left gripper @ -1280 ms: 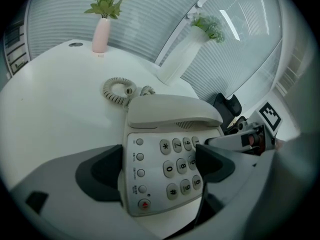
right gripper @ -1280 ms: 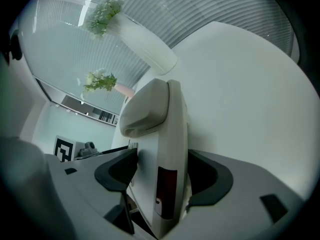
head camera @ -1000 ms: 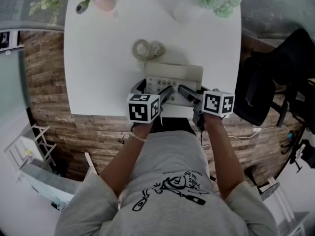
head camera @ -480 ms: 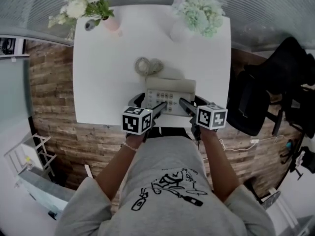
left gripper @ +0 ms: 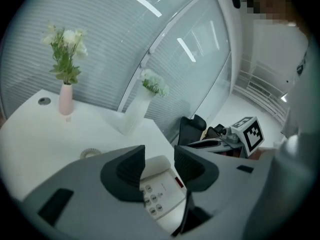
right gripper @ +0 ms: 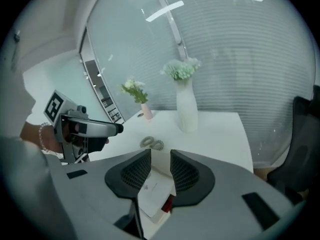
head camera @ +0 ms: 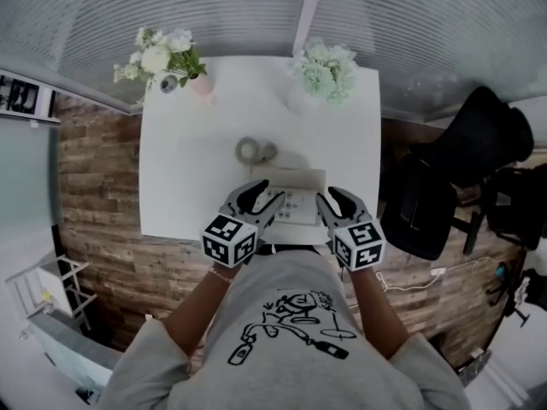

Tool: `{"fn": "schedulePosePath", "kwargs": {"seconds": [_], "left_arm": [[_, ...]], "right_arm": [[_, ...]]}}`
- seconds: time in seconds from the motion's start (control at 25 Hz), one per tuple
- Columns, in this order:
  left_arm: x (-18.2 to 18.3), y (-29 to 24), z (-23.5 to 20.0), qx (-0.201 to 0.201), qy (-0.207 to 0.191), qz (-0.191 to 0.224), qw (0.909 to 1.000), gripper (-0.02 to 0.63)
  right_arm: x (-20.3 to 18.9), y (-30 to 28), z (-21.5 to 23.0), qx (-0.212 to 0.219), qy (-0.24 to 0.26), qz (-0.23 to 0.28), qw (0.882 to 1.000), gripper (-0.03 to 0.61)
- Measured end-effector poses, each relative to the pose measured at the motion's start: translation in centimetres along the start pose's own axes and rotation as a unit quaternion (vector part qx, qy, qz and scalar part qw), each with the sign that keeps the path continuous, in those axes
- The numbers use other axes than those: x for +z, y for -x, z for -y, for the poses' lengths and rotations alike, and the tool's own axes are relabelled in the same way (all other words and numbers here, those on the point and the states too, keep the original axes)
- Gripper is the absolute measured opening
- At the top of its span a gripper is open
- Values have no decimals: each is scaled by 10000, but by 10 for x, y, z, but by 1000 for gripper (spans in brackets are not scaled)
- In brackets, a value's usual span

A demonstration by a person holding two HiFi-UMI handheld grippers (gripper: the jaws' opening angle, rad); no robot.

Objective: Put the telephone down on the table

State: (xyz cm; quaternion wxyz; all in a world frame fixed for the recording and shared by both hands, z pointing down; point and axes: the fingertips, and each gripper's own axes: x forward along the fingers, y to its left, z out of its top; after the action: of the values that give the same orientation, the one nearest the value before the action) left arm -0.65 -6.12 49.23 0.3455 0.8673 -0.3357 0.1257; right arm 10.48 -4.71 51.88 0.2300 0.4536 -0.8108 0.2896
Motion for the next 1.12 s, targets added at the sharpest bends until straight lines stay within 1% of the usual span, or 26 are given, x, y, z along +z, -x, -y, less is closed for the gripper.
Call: {"fn": "schedulePosePath", "kwargs": {"seconds": [0.12, 0.24, 0.32, 0.4, 0.48, 0.6, 0.72, 0.84, 0.96, 1.12], "left_arm": [[30, 8, 22, -178, -257, 440, 9985, 130], [59, 22, 48, -316, -673, 820, 9939, 97], [78, 31, 65, -378, -970, 1026, 9893, 77], [93, 41, 77, -384, -1146, 1197, 9854, 61], [106, 47, 83, -310, -1171, 1331, 9837, 39], [119, 54, 87, -250, -1115, 1462, 9826, 21], [131, 65, 95, -259, -1257, 1612, 9785, 15], [147, 74, 106, -285, -1418, 1770, 9735, 14], [154, 74, 111, -328, -1541, 1913, 9688, 14], [163, 74, 117, -299, -1617, 1928, 9674, 14]], "right_arm": [[38, 18, -19, 106, 401, 529, 9977, 116], [73, 38, -38, 208, 665, 1035, 9922, 107], [94, 51, -50, 269, 751, 1236, 9891, 99], [112, 63, -61, 266, 938, 1313, 9865, 90], [128, 73, -68, 275, 1093, 1433, 9833, 80], [154, 85, -80, 486, 991, 1845, 9766, 74], [173, 98, -90, 583, 1040, 2065, 9712, 63], [184, 109, -94, 566, 1107, 2214, 9672, 52], [195, 114, -98, 583, 1082, 2351, 9642, 49], [200, 118, -99, 583, 1081, 2416, 9626, 49]]}}
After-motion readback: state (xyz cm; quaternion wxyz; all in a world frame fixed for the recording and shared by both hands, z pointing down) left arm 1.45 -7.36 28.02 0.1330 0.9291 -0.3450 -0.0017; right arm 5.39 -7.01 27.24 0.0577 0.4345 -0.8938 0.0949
